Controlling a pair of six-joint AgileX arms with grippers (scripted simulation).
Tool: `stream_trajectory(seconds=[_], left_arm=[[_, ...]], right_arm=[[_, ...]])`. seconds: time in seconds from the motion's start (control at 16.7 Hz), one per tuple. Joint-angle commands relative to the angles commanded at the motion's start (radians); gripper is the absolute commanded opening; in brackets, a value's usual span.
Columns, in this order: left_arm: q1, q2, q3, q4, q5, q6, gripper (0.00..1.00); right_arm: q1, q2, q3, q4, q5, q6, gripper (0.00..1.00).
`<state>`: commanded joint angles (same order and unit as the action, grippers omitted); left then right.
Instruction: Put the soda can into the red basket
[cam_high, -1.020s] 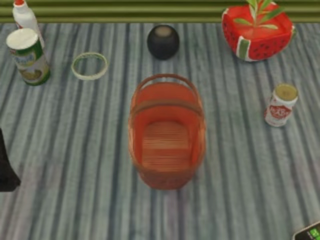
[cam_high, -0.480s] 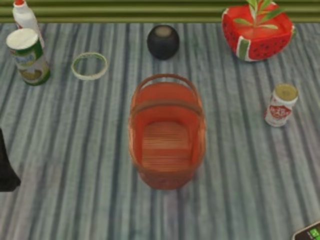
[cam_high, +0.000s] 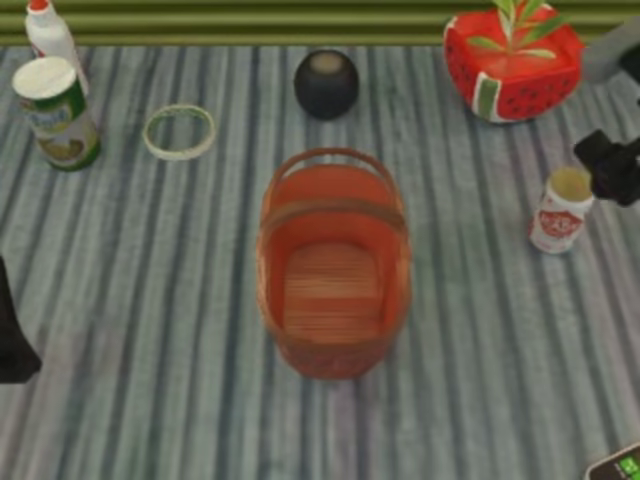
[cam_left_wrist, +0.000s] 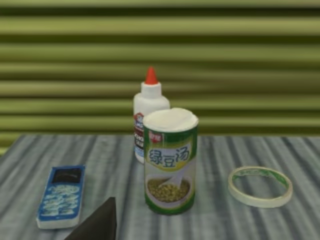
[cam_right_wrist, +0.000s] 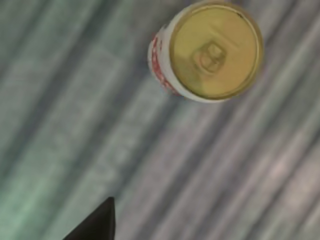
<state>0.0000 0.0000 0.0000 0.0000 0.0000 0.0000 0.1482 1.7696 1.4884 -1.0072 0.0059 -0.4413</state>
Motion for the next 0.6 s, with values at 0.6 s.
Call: stream_trajectory(seconds=[0.6], left_arm=[[0.000, 0.000, 0.000, 0.000, 0.000, 0.000, 1.00]], right_arm=[[0.040, 0.496, 0.453, -0.239, -0.002, -0.118, 1.00]])
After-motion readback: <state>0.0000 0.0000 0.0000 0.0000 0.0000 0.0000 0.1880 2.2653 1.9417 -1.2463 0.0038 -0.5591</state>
